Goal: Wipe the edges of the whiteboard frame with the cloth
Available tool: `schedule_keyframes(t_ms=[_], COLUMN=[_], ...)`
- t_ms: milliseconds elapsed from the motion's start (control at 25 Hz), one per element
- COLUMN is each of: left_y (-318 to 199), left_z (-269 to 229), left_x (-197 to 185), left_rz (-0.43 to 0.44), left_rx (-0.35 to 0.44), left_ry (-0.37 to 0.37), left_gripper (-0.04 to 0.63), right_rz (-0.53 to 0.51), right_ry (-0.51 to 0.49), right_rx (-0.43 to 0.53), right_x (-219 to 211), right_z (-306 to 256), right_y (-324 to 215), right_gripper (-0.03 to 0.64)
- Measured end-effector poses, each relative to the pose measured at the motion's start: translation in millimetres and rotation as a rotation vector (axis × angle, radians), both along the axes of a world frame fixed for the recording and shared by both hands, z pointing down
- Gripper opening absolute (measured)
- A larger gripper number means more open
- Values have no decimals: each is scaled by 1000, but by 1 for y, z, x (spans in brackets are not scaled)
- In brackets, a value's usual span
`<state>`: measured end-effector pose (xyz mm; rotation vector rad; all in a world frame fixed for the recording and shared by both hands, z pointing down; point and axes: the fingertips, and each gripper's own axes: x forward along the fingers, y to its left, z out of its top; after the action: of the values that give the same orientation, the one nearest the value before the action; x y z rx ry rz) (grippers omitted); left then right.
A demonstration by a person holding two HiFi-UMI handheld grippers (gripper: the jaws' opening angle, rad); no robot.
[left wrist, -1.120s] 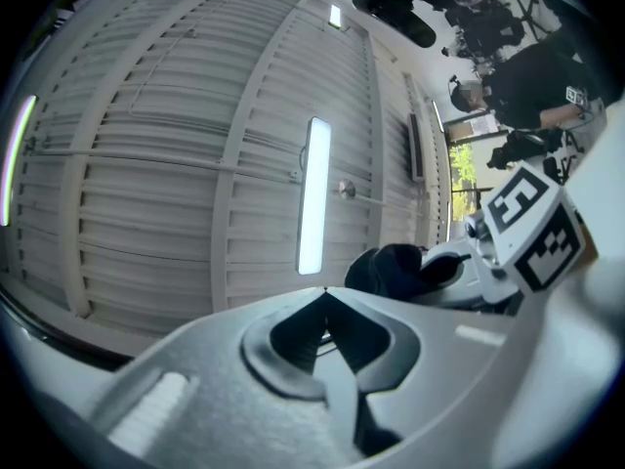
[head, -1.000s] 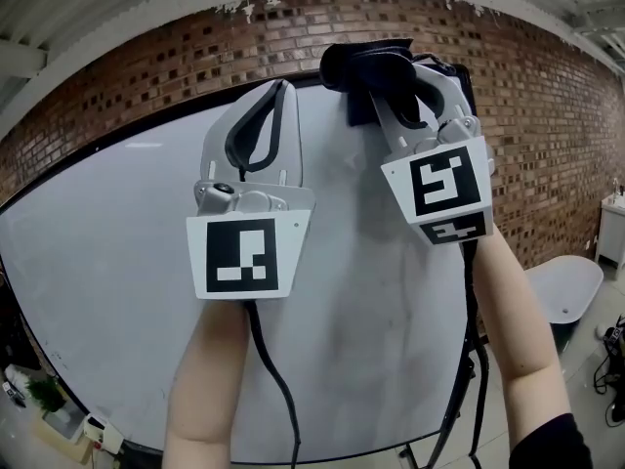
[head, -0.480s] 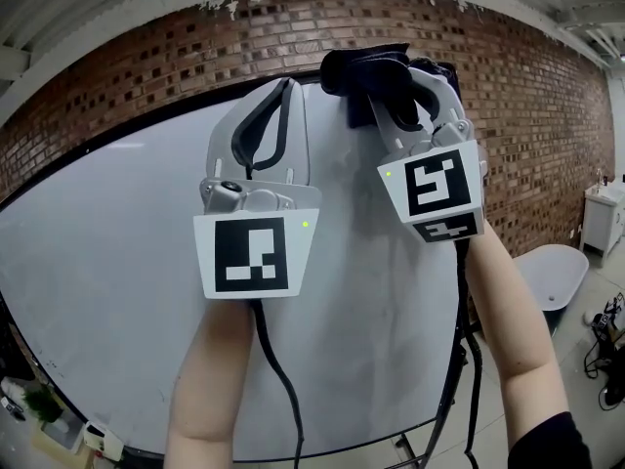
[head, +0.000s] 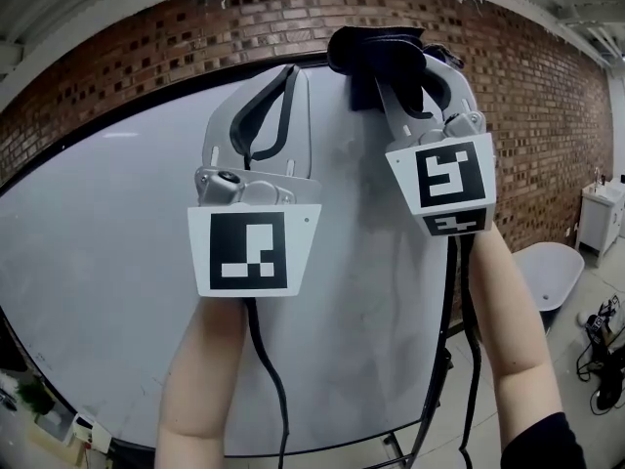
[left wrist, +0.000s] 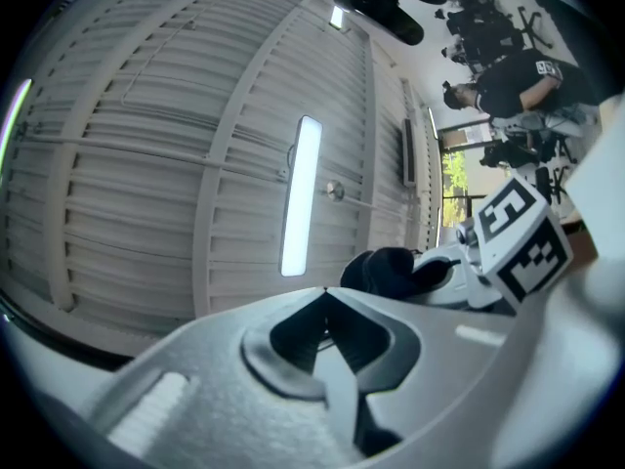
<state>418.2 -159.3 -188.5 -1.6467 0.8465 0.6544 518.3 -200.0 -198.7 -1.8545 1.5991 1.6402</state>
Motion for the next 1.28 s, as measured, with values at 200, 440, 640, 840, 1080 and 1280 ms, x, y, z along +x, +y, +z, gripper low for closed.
schedule_keyframes(t_ms=[200, 440, 640, 840, 1080, 1280], left_y=[5, 4, 6, 11, 9, 15], left_z=[-2, 2, 2, 7, 25, 51], left_x=[36, 73, 94, 101, 98, 94], left_rz=[4, 41, 40, 46, 69, 81], left_rx=[20, -13, -28, -21, -59, -80], left_ry=[3, 18, 10, 19, 36, 32], left_gripper=[5, 5, 5, 5, 5, 5], right_rz=[-19, -12, -29, -54, -59, -96], right_ry=[-25, -56, -66, -56, -20, -49], right_rx=[8, 1, -14, 51, -42, -80], right_x=[40, 87, 107, 108, 99, 105], right_z=[-5, -9, -8, 4, 16, 38], right_y=[0, 5, 7, 21, 10, 9], right_gripper=[80, 80, 80, 80, 80, 80])
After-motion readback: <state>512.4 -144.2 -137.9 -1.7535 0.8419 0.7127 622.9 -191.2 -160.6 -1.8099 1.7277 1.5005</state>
